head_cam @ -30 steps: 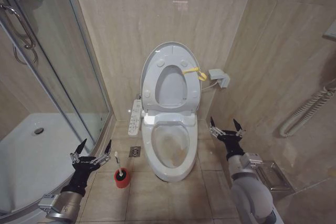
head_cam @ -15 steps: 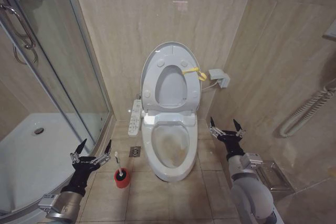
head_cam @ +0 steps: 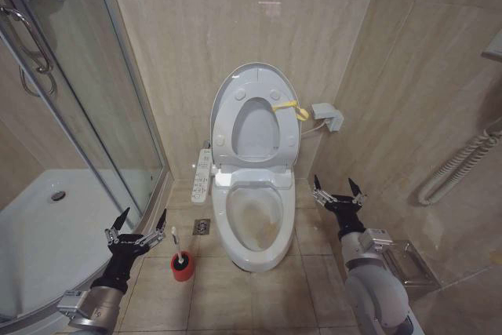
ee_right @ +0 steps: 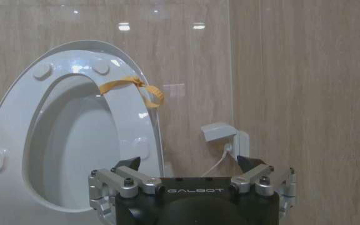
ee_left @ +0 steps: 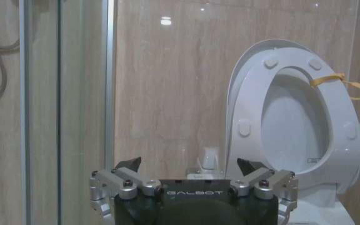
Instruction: Open the toilet lid, clean the toilet bowl with a toilet brush, close the toilet lid, and flush.
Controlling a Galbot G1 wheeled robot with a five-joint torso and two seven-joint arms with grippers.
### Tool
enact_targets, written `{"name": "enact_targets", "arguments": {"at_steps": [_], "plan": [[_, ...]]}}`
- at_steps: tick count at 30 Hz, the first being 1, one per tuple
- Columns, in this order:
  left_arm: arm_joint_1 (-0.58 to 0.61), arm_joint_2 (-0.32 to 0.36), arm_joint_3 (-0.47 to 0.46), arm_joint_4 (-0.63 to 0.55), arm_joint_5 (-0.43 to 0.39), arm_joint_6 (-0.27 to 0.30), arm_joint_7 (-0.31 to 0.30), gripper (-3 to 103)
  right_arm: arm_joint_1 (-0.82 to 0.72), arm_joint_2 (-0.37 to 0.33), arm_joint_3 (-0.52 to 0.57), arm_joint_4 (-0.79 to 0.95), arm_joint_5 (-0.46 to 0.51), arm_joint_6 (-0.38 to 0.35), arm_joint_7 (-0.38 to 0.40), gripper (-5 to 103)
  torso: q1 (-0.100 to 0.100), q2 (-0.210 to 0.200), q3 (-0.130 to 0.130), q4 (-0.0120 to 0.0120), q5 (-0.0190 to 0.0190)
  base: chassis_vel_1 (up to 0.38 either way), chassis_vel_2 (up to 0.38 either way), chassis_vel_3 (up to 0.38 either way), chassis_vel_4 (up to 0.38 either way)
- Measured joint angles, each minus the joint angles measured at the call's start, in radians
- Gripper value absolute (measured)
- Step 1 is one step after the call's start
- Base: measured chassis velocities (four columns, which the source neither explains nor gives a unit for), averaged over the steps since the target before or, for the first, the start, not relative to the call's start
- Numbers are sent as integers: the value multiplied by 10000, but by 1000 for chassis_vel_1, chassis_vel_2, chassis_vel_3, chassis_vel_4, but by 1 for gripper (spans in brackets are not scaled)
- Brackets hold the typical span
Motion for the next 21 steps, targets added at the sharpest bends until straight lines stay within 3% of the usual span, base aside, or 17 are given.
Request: {"name": "enact_targets", "arguments": {"at_steps": [21], "plan": [[0,0,0,0,0,0,0,100,3,-1,-1,-12,7,2,1,100,0,0,0,0,0,0,0,0,0]]}}
